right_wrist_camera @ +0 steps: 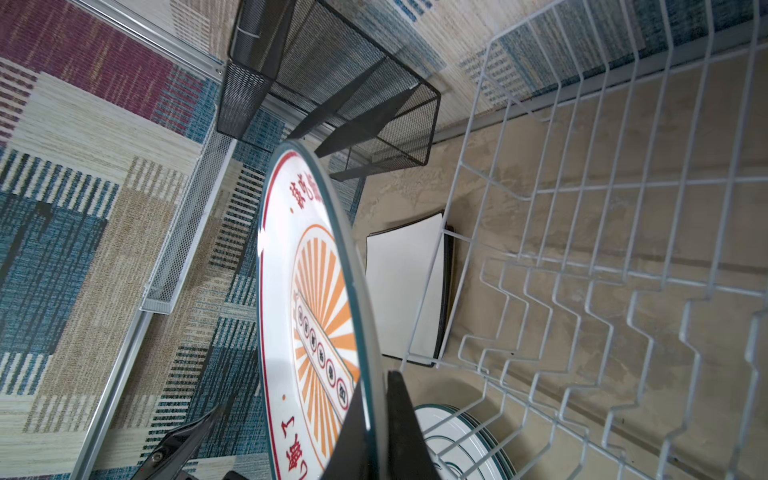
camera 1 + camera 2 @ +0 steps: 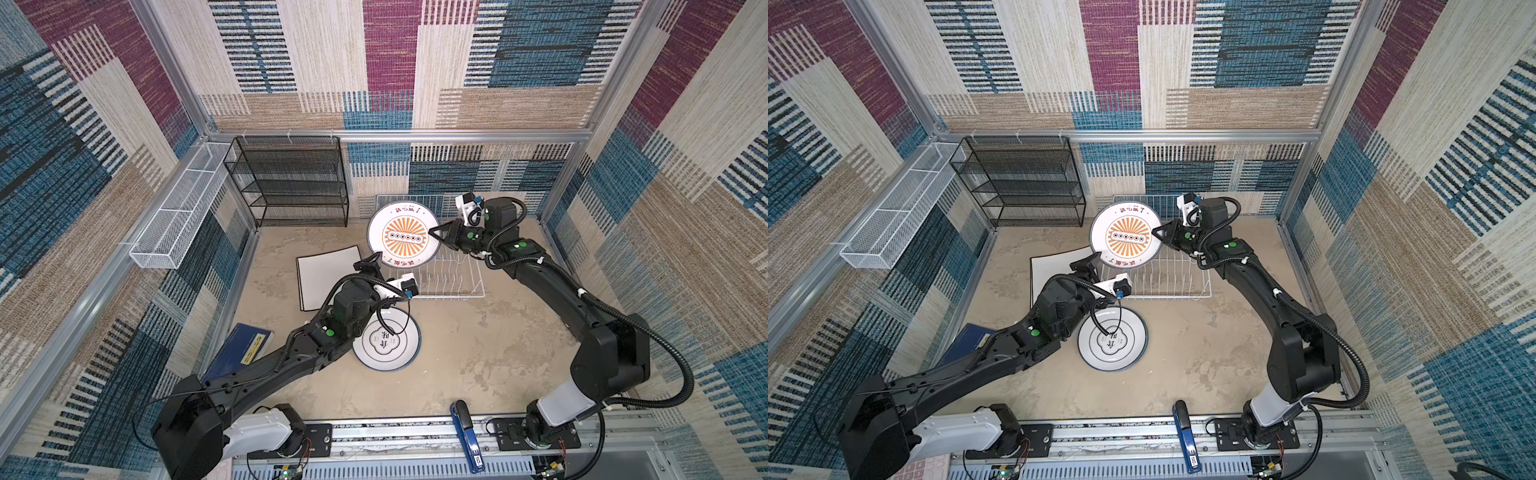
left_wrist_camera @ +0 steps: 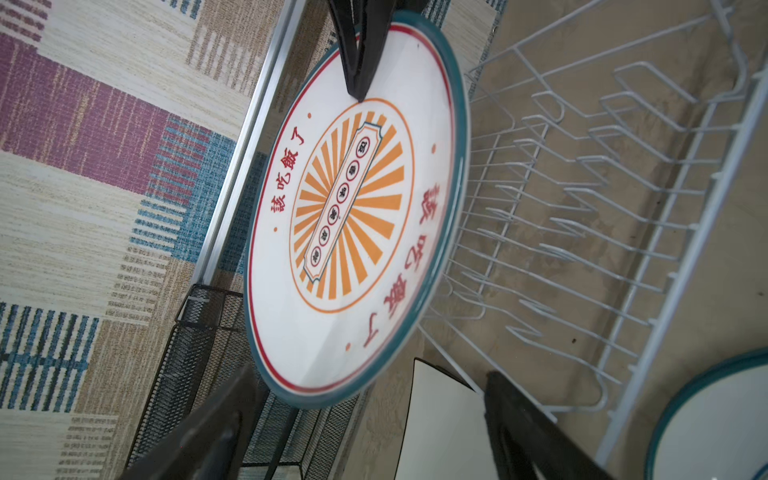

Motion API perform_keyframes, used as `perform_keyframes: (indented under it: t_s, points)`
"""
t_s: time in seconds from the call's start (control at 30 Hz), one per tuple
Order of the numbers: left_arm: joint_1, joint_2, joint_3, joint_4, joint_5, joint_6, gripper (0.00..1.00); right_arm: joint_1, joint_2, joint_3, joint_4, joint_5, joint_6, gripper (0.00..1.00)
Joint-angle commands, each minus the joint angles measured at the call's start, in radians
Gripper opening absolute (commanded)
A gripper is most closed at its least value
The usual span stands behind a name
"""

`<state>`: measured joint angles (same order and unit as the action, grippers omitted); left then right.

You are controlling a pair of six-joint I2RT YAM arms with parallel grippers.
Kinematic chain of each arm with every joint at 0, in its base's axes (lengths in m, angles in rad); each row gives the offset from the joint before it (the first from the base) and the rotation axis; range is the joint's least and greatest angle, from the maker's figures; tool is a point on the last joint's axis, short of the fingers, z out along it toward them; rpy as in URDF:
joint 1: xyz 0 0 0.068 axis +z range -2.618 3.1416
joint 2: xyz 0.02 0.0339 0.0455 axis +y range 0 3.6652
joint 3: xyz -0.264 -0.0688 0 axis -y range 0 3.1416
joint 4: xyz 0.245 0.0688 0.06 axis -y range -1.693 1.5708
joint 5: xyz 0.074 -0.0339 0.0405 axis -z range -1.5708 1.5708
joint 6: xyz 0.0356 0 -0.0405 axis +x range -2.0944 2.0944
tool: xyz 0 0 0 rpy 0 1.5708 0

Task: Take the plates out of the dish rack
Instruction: 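Grasp the sunburst plate's rim with the right gripper while the left holds it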

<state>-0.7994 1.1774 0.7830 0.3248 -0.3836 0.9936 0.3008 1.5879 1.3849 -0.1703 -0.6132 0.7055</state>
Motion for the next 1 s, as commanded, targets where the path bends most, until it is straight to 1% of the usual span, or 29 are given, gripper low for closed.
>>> perform_keyframes:
  t_s: [0.0, 0.1, 0.23, 0.3, 0.4, 0.47, 0.6, 0.73, 0.9, 0.97]
  points:
    - [0.0, -0.059, -0.004, -0.054, 0.085, -0.211, 0.89, -0.006, -0.022, -0.008, 0.143, 0.047, 0.052, 0.0]
    - [0.005, -0.126, -0.001, -0.084, 0.174, -0.36, 0.92, -0.008, -0.027, -0.013, 0.158, 0.057, 0.038, 0.0]
    - [0.022, -0.182, 0.036, -0.132, 0.252, -0.548, 0.93, -0.009, -0.023, -0.004, 0.137, 0.058, 0.016, 0.0]
    - [0.048, -0.202, 0.052, -0.138, 0.295, -0.656, 0.93, -0.009, -0.025, -0.013, 0.141, 0.059, 0.013, 0.0]
    - [0.134, -0.202, 0.125, -0.227, 0.372, -0.9, 0.95, -0.01, -0.034, -0.025, 0.141, 0.056, 0.007, 0.0]
    - [0.21, -0.186, 0.17, -0.274, 0.466, -1.042, 0.95, -0.01, -0.039, -0.029, 0.141, 0.051, -0.001, 0.0]
    - [0.336, -0.127, 0.225, -0.273, 0.667, -1.24, 0.95, -0.009, -0.058, -0.048, 0.145, 0.05, -0.015, 0.0]
    - [0.426, -0.046, 0.264, -0.233, 0.767, -1.438, 0.93, -0.009, -0.074, -0.064, 0.143, 0.043, -0.024, 0.0]
    - [0.519, 0.095, 0.296, -0.14, 0.945, -1.676, 0.9, -0.009, -0.073, -0.067, 0.135, 0.008, -0.039, 0.0]
    - [0.539, 0.154, 0.305, -0.09, 1.039, -1.736, 0.88, -0.009, -0.068, -0.063, 0.123, -0.005, -0.044, 0.0]
